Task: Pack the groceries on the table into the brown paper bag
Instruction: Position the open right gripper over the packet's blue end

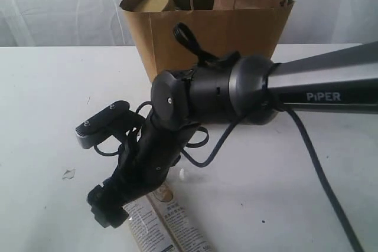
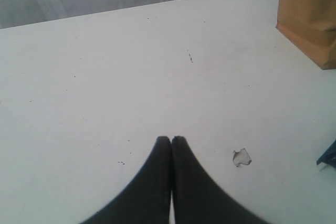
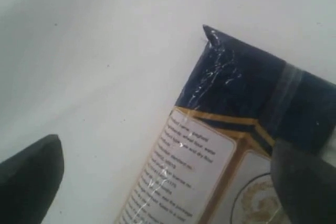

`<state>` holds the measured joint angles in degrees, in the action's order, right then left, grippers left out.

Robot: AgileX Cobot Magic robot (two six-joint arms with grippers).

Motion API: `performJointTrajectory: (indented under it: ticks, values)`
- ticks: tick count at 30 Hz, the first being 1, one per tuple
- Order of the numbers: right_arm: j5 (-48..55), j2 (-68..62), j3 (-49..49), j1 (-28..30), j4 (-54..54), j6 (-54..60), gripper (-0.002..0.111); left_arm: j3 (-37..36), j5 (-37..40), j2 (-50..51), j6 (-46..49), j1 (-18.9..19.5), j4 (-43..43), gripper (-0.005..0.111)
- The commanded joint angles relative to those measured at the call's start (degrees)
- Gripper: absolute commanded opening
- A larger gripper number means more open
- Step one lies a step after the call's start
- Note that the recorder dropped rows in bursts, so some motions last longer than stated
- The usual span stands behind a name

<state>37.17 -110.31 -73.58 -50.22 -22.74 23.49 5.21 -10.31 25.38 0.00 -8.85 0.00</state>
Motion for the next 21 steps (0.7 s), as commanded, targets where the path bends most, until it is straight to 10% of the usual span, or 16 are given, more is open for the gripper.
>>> performJointTrajectory:
  ticks: [1,21]
  values:
    - [0.96,-0.24,-0.33,-0.03,2.41,0.90,0.105,-0.43,0.10,-0.38,0.00,0.13,0.00,0.000]
    - [-5.69,-4.53,-0.33,-0.03,20.54,-21.32,0.104,-0.43,0.10,-0.38,0.00,0.13,0.00,0.000]
